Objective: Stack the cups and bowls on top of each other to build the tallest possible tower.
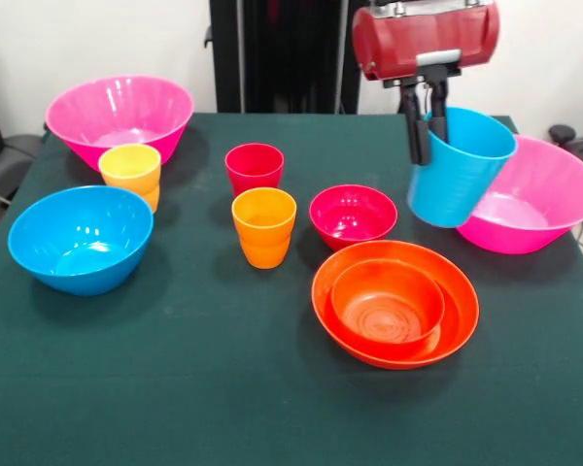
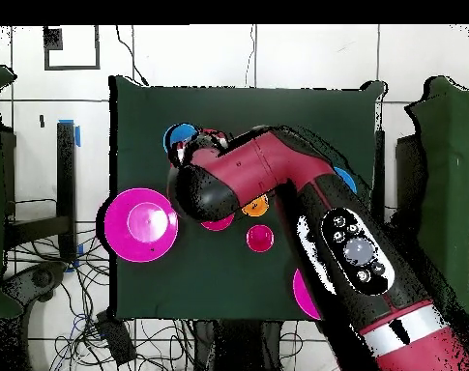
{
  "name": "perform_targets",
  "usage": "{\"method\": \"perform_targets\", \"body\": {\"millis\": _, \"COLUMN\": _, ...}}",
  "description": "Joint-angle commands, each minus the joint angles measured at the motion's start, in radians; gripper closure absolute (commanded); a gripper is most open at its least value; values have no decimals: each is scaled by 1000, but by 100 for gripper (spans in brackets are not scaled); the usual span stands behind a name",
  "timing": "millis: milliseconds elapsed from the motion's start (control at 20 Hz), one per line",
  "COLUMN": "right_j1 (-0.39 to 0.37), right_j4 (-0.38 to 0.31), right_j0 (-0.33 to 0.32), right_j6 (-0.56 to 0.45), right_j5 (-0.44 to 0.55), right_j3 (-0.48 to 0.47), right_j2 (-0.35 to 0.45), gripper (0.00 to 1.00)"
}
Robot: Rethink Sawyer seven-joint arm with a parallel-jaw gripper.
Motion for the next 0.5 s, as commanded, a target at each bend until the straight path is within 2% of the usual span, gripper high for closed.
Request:
{"method": "perform_targets", "body": {"millis": 50, "right_j1": 14, "right_j4": -87, "right_j0": 7, "right_j6": -59, "right_j5": -97, "right_j3": 63, "right_j2": -40, "gripper": 100}}
{"method": "perform_targets", "body": {"millis": 500, "right_j1": 19, "right_j4": -82, "right_j0": 3, "right_j6": -66, "right_j5": -132, "right_j3": 56, "right_j2": -52, "gripper": 100}}
